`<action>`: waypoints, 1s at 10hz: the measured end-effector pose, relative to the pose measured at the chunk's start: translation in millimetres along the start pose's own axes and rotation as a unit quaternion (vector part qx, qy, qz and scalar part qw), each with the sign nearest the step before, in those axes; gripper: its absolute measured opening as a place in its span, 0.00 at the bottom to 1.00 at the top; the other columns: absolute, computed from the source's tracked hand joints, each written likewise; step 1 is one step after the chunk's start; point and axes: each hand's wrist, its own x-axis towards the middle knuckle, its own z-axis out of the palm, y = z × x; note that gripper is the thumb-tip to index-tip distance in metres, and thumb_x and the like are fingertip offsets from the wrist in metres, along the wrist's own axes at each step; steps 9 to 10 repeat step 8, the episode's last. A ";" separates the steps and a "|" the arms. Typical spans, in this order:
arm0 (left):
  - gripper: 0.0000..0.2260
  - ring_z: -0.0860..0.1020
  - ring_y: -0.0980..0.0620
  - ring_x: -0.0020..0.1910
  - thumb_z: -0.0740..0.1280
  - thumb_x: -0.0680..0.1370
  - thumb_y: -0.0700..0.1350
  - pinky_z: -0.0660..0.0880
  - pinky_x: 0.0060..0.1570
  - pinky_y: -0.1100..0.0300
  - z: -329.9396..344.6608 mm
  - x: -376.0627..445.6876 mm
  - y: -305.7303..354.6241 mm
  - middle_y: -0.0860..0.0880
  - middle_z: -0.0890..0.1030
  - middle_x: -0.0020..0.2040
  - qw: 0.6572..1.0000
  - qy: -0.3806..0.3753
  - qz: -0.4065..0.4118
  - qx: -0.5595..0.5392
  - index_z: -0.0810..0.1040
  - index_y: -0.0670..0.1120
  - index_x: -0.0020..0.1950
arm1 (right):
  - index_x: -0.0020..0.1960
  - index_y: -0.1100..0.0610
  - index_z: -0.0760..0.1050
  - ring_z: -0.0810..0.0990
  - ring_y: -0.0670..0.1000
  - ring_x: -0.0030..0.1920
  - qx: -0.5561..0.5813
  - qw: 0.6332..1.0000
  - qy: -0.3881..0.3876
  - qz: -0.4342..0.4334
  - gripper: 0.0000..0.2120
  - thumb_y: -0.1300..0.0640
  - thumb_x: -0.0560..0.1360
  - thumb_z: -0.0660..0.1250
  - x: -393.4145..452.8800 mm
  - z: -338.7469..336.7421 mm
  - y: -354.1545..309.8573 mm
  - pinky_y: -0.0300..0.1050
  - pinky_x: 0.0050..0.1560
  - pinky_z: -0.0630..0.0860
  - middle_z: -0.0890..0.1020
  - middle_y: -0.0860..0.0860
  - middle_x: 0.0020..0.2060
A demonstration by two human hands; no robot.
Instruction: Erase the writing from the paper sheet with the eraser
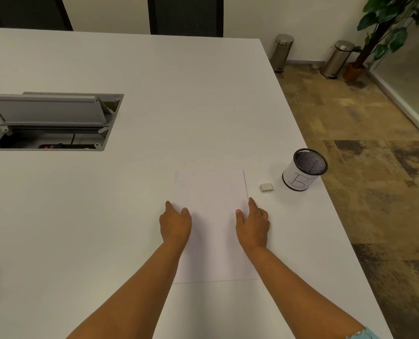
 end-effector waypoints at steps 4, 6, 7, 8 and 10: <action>0.25 0.64 0.42 0.71 0.57 0.80 0.44 0.64 0.67 0.50 -0.4 2.6 -0.6 0.42 0.65 0.73 1.000 -0.010 -0.004 -0.004 0.56 0.41 0.76 | 0.71 0.59 0.56 0.60 0.56 0.70 0.039 0.999 0.007 0.004 0.25 0.53 0.78 0.58 -0.6 -2.0 5.8 0.52 0.70 0.61 0.67 0.58 0.69; 0.25 0.63 0.43 0.72 0.58 0.81 0.44 0.62 0.68 0.52 -7.4 -2.0 1.5 0.43 0.63 0.74 1.000 -0.022 0.006 -0.006 0.55 0.41 0.76 | 0.71 0.60 0.56 0.59 0.57 0.71 0.032 0.999 -0.022 0.014 0.26 0.53 0.78 0.58 -3.2 -7.7 10.2 0.53 0.71 0.60 0.66 0.58 0.70; 0.23 0.63 0.45 0.72 0.58 0.81 0.44 0.61 0.68 0.53 -14.0 -12.2 9.3 0.44 0.63 0.74 0.998 0.003 0.059 0.009 0.58 0.41 0.75 | 0.72 0.59 0.55 0.59 0.58 0.71 0.054 0.997 -0.049 0.040 0.26 0.51 0.78 0.57 -0.7 -14.8 0.1 0.54 0.71 0.59 0.63 0.58 0.71; 0.24 0.58 0.47 0.74 0.58 0.81 0.44 0.58 0.70 0.54 -18.7 -20.9 15.8 0.45 0.58 0.76 0.991 0.009 0.134 0.026 0.56 0.43 0.76 | 0.70 0.58 0.59 0.62 0.57 0.70 0.110 0.991 -0.066 0.044 0.24 0.51 0.78 0.58 -4.5 -24.6 -5.4 0.53 0.70 0.62 0.63 0.58 0.71; 0.24 0.58 0.47 0.74 0.58 0.81 0.44 0.58 0.70 0.54 -18.7 -20.9 15.8 0.45 0.58 0.76 0.991 0.009 0.134 0.026 0.56 0.43 0.76 | 0.70 0.58 0.59 0.62 0.57 0.70 0.110 0.991 -0.066 0.044 0.24 0.51 0.78 0.58 -4.5 -24.6 -5.4 0.53 0.70 0.62 0.63 0.58 0.71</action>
